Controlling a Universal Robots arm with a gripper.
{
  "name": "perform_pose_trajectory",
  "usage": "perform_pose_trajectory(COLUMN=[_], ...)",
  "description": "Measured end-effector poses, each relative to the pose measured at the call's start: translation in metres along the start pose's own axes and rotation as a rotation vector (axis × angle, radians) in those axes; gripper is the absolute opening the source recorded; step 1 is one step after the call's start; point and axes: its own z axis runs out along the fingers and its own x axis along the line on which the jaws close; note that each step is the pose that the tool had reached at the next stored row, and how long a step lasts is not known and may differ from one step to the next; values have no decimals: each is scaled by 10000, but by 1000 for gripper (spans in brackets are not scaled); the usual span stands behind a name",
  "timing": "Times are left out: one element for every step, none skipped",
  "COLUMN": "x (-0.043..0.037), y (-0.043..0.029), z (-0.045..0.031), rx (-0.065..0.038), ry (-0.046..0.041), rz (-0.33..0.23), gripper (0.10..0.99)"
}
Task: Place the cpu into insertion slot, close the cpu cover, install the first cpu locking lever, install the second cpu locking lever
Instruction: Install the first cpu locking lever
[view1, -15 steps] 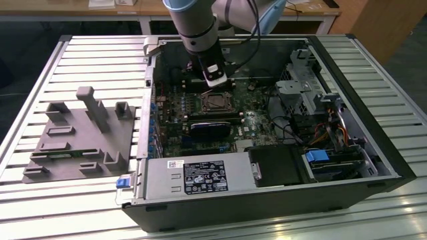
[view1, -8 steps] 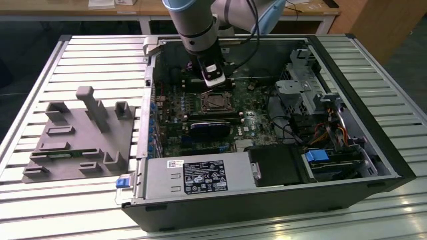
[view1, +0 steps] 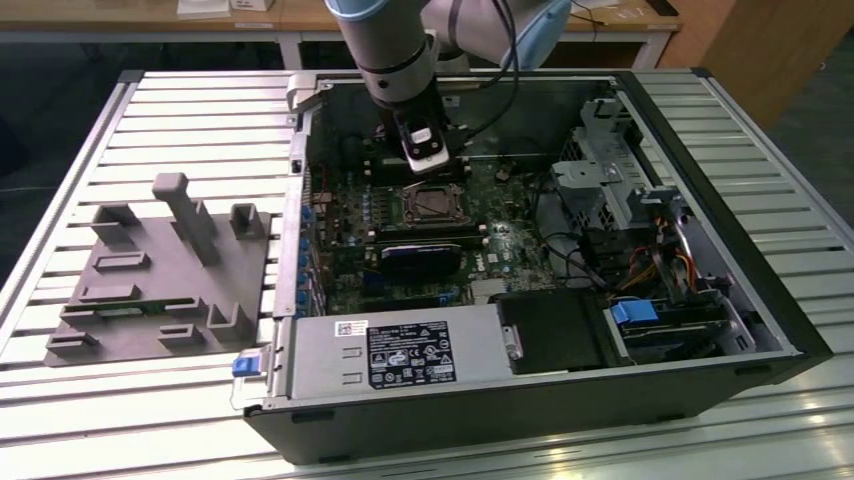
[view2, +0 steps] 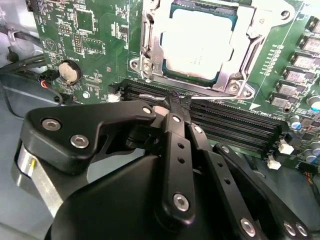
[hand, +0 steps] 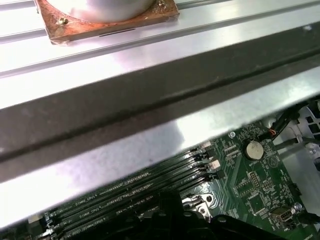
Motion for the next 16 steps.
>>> perform_pose_trajectory(x=[4, 6, 9, 11, 12, 13, 15, 16, 18, 21, 24, 26, 28, 30, 33, 36], y=[7, 14, 19, 22, 23, 24, 24, 25, 26, 27, 29, 30, 33, 36, 40, 45], z=[2, 4, 6, 8, 10, 13, 17, 21, 27, 32, 39, 44, 48, 53, 56, 59], rx=[17, 34, 52, 79, 118, 160, 201, 238, 268, 293, 318, 337, 362, 385, 406, 423], ry=[-10, -20, -31, -45, -64, -85, -106, -125, -142, -154, -166, -176, -187, -199, -210, -220], rz=[16, 28, 42, 52, 61, 69, 77, 88, 99, 110, 120, 128, 134, 141, 148, 154], gripper=[102, 102, 102, 102, 102, 102, 102, 102, 102, 102, 102, 102, 102, 102, 102, 102])
